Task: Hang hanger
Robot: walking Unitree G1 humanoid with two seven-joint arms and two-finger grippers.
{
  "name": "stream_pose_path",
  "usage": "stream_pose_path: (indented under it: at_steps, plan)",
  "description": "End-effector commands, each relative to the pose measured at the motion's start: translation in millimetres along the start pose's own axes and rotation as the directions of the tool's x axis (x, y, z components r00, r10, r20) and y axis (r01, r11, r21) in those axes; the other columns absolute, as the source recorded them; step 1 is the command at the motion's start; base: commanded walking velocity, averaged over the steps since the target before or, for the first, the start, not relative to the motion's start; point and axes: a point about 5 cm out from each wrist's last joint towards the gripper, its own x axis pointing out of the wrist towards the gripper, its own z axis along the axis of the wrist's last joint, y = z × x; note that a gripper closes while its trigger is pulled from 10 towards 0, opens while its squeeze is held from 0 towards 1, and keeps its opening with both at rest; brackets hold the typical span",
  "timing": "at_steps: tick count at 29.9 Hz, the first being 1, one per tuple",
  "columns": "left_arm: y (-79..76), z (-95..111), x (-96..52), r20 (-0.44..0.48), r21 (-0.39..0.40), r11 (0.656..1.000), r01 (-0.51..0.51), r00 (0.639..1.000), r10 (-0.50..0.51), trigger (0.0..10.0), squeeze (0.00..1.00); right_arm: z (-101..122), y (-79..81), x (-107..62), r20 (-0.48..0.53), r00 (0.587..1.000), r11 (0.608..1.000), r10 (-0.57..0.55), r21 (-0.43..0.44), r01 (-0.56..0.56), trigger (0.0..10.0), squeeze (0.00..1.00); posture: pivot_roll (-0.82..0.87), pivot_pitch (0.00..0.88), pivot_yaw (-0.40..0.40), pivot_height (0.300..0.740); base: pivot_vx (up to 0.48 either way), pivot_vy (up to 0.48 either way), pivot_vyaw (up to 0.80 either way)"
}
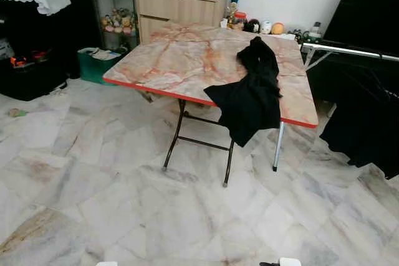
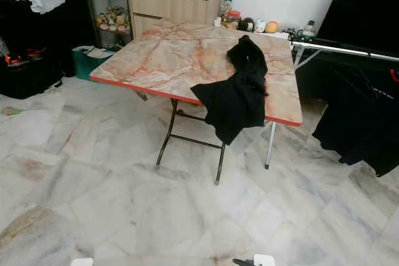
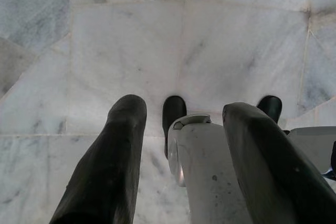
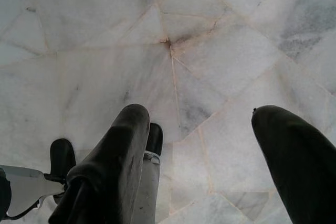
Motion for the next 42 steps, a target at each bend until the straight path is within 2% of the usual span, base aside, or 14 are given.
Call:
stream_pose_path:
  at_steps: [1,28,30,37,42]
  plan:
    - [75.7,2,-12.3,0.081,-0.163,0.980,-0.112,0.989,0.126,10.0,0.00,23,-3.4,0.5,0.120,0.992,0.985,0.021,0.167,-0.042,10.0,0.00,0.25,0.000,0.009,0.740,0.000,0.000,0.00]
    - [72.6,2,-11.7,0.083,-0.164,0.980,-0.108,0.989,0.123,10.0,0.00,24,-3.7,0.5,0.119,0.993,0.986,0.023,0.162,-0.042,10.0,0.00,0.25,0.000,0.009,0.740,0.000,0.000,0.00]
    - [95.3,-1,-18.6,0.098,-0.168,0.975,-0.142,0.982,0.160,10.0,0.00,24,3.7,1.1,0.132,0.991,0.978,0.030,0.200,-0.056,10.0,0.00,0.24,0.000,0.032,0.740,0.000,0.000,0.00]
    - [95.7,-1,-19.2,0.109,-0.169,0.977,-0.133,0.982,0.152,10.0,0.00,24,3.0,1.0,0.135,0.991,0.977,0.024,0.208,-0.052,10.0,0.00,0.25,0.000,0.028,0.740,0.000,0.000,0.00]
    - [97.0,0,-21.0,0.157,-0.180,0.979,-0.091,0.980,0.120,10.0,0.00,25,3.0,0.8,0.151,0.988,0.970,0.026,0.235,-0.062,10.0,0.00,0.25,0.000,0.030,0.740,0.000,0.000,0.00]
